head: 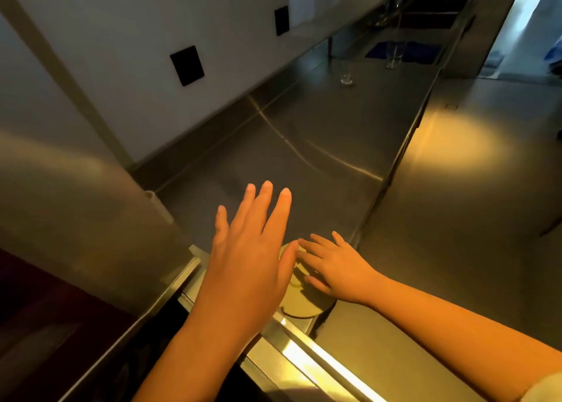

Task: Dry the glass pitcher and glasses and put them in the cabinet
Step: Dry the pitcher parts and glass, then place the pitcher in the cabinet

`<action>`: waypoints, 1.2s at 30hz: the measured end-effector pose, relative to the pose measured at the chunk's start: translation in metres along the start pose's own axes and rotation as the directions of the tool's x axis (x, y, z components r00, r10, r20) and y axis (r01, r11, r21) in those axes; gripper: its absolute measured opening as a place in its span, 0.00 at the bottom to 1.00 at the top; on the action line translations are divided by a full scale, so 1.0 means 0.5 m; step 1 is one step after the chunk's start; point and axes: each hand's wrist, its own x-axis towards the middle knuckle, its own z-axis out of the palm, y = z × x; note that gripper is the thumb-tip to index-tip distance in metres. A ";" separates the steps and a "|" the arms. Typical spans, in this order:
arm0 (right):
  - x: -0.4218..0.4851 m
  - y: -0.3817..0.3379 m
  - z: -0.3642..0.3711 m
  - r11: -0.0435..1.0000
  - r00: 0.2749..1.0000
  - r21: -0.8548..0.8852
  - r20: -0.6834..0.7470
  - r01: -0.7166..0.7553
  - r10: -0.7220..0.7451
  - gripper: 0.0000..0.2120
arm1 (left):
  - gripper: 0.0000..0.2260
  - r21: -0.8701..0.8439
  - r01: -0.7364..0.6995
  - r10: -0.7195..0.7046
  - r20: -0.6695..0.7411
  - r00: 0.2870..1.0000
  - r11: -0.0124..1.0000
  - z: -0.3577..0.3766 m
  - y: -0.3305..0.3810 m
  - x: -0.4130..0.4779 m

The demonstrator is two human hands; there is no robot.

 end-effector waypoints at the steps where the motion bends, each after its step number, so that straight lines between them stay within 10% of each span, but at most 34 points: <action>1: 0.009 0.001 0.010 1.000 1.000 -0.006 -0.003 0.007 -0.007 0.25 | 0.30 0.009 -0.028 0.028 -0.049 0.998 1.000 0.006 -0.008 0.000; 10: 0.047 -0.001 0.081 0.994 0.997 0.106 0.078 0.009 -0.017 0.21 | 0.23 0.104 -0.060 0.083 -0.244 0.966 0.993 0.034 -0.037 -0.009; 15: 0.053 0.006 0.117 0.991 0.995 0.133 0.096 0.016 -0.029 0.33 | 0.25 0.090 -0.043 0.062 -0.225 0.972 0.995 0.035 -0.042 -0.014; 28: 0.057 0.003 0.132 0.991 0.997 0.112 -0.033 0.076 -0.073 0.12 | 0.24 0.082 -0.025 0.041 -0.193 0.980 0.996 0.028 -0.039 -0.020; 36: 0.055 -0.001 0.144 0.994 0.995 0.062 -0.049 0.092 -0.089 0.22 | 0.28 -0.152 0.006 -0.024 -0.119 0.993 0.988 0.013 -0.022 -0.034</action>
